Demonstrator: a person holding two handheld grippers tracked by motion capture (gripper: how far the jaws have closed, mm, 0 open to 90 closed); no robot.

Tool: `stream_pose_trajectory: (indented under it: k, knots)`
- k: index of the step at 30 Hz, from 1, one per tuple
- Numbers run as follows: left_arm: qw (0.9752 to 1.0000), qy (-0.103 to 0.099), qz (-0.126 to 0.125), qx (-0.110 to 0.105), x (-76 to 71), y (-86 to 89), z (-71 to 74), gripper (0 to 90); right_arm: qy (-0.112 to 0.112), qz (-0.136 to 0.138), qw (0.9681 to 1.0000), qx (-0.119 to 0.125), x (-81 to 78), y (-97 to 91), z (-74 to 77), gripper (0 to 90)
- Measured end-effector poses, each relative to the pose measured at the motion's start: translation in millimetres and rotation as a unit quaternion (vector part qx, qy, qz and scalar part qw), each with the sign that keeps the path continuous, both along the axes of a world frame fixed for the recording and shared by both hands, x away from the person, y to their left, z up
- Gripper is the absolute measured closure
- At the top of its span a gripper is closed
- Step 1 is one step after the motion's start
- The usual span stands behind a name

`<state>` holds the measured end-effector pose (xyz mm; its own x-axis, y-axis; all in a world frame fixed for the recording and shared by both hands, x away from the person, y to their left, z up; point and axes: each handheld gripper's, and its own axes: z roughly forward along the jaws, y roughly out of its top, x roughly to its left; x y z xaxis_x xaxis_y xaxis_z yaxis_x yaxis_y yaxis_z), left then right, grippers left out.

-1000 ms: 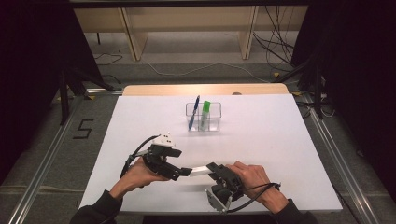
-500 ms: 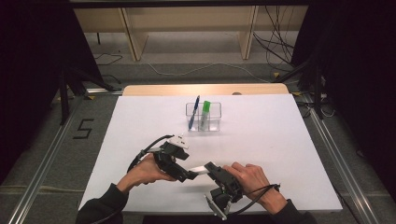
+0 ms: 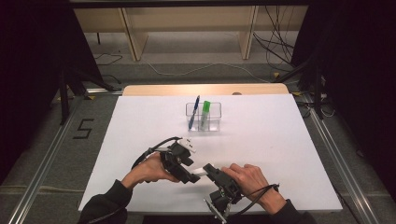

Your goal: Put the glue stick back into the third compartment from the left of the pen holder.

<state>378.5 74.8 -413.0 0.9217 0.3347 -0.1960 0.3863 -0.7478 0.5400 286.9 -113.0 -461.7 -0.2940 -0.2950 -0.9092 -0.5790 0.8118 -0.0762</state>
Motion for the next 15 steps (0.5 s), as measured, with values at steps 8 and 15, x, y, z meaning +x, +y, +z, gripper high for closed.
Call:
stream_pose_trajectory:
  k: [8,15]
  knots:
    - [0.9996,0.019,-0.019,0.01,3.3,-9.6,-3.5,40.2,-0.01,0.009,0.9999,-0.005,-0.8,0.7,-1.7,67.6]
    - [0.9993,0.023,-0.029,0.009,3.9,-11.3,-2.3,46.9,-0.01,0.013,0.9998,-0.008,-0.8,1.1,-2.2,67.6]
